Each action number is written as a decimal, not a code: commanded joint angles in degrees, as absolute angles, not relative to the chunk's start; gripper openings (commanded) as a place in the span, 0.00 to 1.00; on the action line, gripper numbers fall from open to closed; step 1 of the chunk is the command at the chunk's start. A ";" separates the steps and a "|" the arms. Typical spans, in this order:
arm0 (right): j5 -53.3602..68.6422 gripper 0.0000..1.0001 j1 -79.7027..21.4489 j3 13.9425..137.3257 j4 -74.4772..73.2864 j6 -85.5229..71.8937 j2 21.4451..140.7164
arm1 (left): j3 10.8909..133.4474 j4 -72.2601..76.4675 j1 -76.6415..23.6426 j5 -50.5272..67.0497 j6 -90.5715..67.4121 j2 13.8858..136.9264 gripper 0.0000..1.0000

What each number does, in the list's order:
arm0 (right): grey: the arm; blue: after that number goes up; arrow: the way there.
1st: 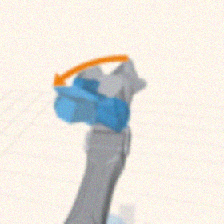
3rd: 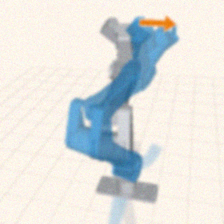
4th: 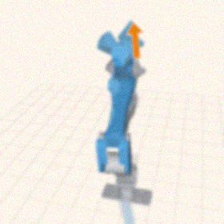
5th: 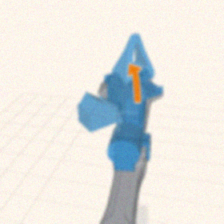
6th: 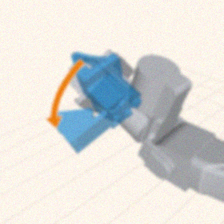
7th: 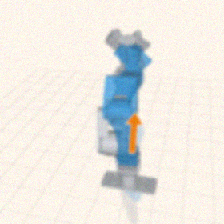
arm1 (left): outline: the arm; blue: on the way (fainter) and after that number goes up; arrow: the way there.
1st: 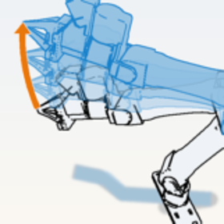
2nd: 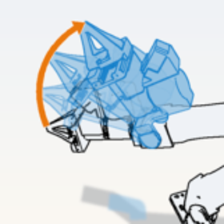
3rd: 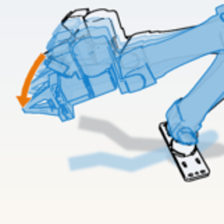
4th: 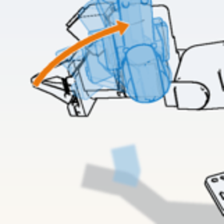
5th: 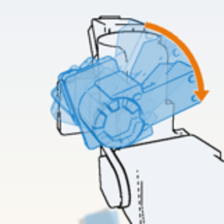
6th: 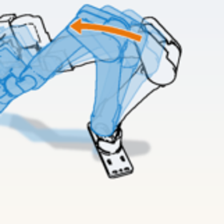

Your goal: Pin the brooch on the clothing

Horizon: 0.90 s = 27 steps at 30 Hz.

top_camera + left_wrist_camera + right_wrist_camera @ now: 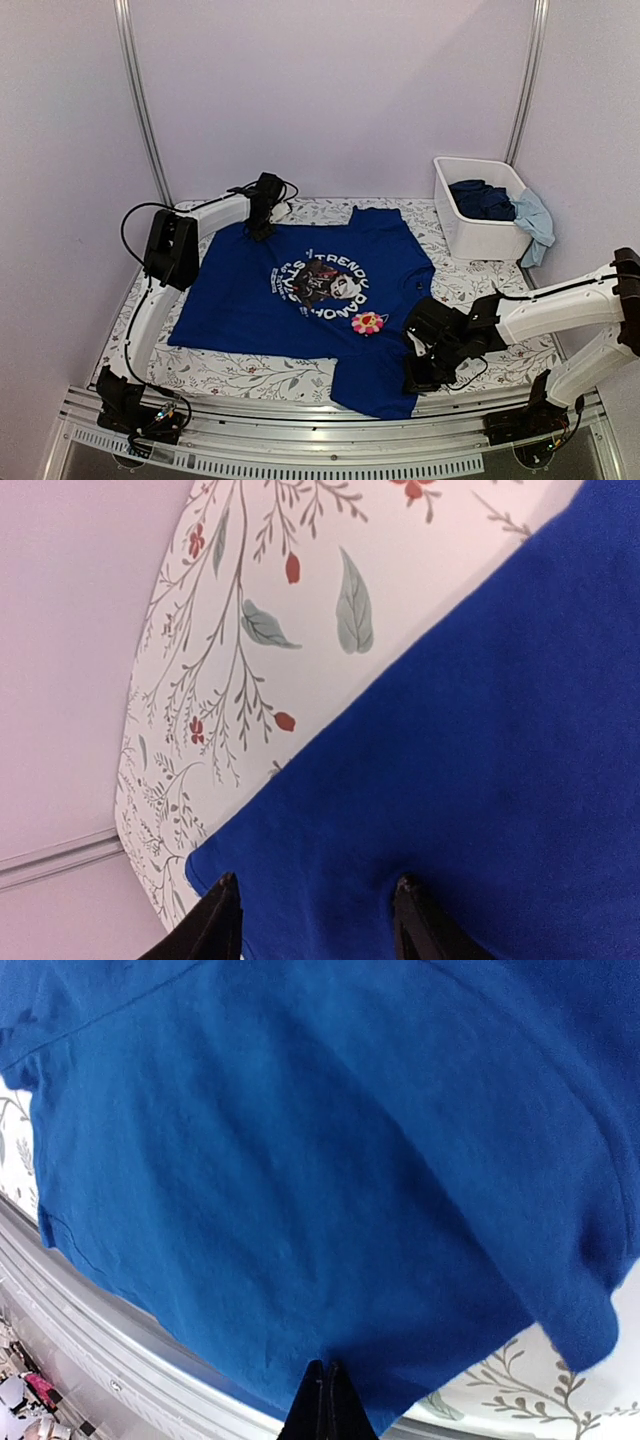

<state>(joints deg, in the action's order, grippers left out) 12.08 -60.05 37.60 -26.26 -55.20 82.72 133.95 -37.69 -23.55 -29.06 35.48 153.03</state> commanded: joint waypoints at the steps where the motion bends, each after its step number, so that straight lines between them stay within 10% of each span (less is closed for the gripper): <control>1: 14.30 0.01 -59.00 42.63 -29.66 -50.99 80.03 | 132.53 -41.46 -22.32 -21.01 34.54 151.82 0.56; 9: 0.69 0.01 -37.76 56.76 -29.03 -37.57 87.74 | 112.08 -48.61 -23.81 -6.53 33.71 125.91 0.66; 27: -8.69 0.00 -22.58 72.40 -24.81 -20.39 120.14 | 42.15 -43.20 -24.14 -14.51 32.39 92.43 0.50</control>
